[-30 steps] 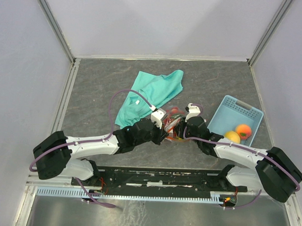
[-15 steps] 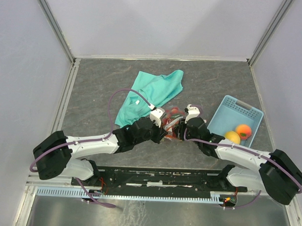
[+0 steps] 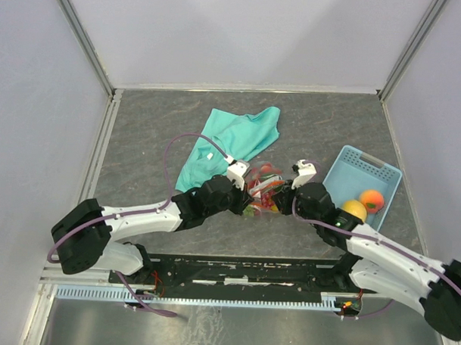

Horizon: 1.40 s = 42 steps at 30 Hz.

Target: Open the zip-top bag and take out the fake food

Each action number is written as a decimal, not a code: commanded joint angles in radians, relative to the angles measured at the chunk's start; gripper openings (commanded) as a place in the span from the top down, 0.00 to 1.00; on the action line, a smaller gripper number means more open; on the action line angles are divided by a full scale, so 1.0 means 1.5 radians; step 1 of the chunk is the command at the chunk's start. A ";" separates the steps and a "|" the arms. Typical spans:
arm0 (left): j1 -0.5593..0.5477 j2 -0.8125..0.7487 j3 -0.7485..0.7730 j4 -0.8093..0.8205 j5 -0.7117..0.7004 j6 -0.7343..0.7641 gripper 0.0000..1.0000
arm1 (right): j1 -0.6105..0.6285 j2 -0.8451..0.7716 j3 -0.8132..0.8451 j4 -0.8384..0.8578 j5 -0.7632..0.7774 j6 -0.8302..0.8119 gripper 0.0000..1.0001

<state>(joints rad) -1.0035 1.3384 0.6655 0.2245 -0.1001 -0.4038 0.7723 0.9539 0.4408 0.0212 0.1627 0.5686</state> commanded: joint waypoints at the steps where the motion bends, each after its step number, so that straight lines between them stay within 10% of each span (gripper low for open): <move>1: 0.024 0.018 0.051 -0.013 -0.012 -0.018 0.97 | 0.003 -0.105 0.030 -0.094 0.022 -0.022 0.88; 16: 0.049 0.062 0.094 -0.054 0.045 -0.012 0.97 | 0.003 -0.314 0.131 -0.258 0.120 -0.071 0.89; 33: 0.064 0.043 0.066 -0.040 0.060 -0.007 0.97 | 0.002 -0.424 0.200 -0.483 0.637 -0.024 0.91; 38: 0.064 0.034 0.066 -0.037 0.071 -0.005 0.97 | 0.002 -0.395 0.188 -0.492 0.630 -0.020 0.23; 42: 0.064 0.025 0.066 -0.032 0.095 -0.004 0.97 | 0.002 -0.366 0.170 -0.413 0.473 -0.088 0.08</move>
<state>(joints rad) -0.9138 1.4258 0.7620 0.1280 0.0013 -0.4034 0.7719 0.3653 0.6991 -0.6930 1.0214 0.5175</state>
